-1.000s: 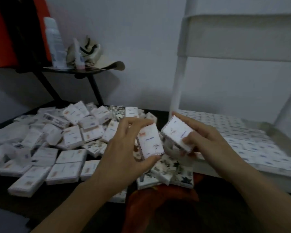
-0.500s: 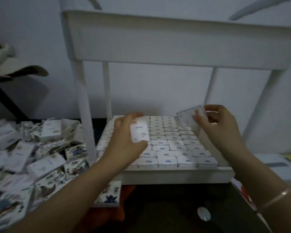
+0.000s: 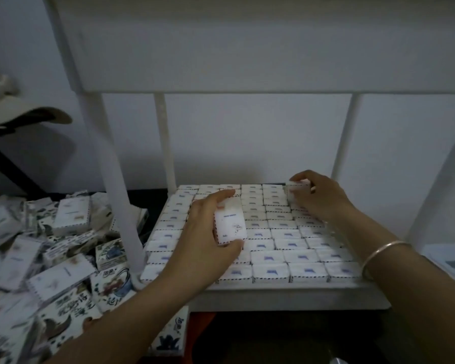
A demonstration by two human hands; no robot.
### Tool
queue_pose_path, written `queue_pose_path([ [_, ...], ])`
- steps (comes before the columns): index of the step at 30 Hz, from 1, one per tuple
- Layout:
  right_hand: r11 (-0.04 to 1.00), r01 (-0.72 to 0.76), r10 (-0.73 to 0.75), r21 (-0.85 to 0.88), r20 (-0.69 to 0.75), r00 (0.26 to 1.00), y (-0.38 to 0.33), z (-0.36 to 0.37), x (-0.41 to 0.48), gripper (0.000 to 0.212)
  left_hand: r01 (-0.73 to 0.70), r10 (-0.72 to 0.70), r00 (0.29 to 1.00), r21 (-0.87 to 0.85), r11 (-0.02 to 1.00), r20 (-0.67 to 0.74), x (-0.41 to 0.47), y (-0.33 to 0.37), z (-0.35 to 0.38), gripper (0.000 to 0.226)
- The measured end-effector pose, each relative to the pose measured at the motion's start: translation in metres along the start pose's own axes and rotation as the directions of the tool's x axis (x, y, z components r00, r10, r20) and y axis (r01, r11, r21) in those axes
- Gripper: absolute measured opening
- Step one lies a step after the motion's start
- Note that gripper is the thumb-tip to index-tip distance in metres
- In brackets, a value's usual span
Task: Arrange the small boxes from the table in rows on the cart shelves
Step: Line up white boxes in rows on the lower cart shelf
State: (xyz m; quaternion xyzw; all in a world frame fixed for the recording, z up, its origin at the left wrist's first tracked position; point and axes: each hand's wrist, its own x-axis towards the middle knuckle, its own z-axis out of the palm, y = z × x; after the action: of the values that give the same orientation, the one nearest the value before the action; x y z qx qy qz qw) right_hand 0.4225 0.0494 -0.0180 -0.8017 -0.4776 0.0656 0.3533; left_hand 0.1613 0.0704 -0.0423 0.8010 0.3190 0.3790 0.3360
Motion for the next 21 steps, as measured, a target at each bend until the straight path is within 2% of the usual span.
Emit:
queue_pose_path([
  [4,0.997,-0.059,0.056,0.043,0.062,0.996,0.018,0.008,0.005,0.012,0.01,-0.011,1.0,-0.051,0.999,-0.012,0.0,0.001,0.0,0.064],
  [8,0.997,-0.062,0.058,0.052,0.088,0.994,0.025,0.011,0.007,0.022,0.021,-0.027,0.999,-0.188,0.982,-0.032,0.004,0.004,-0.002,0.039],
  [12,0.997,-0.071,0.067,0.04,0.096,0.993,0.028,0.013,0.008,0.009,0.066,-0.113,0.982,-0.29,0.955,-0.149,0.023,0.011,0.003,0.035],
  [14,0.992,-0.091,0.085,0.082,0.072,0.994,0.029,0.013,0.009,0.016,0.055,-0.115,0.978,-0.317,0.947,-0.176,0.043,0.016,0.01,0.036],
  [17,0.985,-0.145,0.141,0.092,0.048,0.989,0.03,0.012,0.012,0.032,0.016,-0.056,0.984,-0.228,0.974,-0.172,0.083,0.027,0.03,0.033],
  [21,0.987,-0.135,0.131,0.085,0.059,0.99,0.032,0.013,0.011,0.032,-0.114,0.106,0.99,-0.079,0.99,-0.089,0.132,0.031,0.069,0.029],
])
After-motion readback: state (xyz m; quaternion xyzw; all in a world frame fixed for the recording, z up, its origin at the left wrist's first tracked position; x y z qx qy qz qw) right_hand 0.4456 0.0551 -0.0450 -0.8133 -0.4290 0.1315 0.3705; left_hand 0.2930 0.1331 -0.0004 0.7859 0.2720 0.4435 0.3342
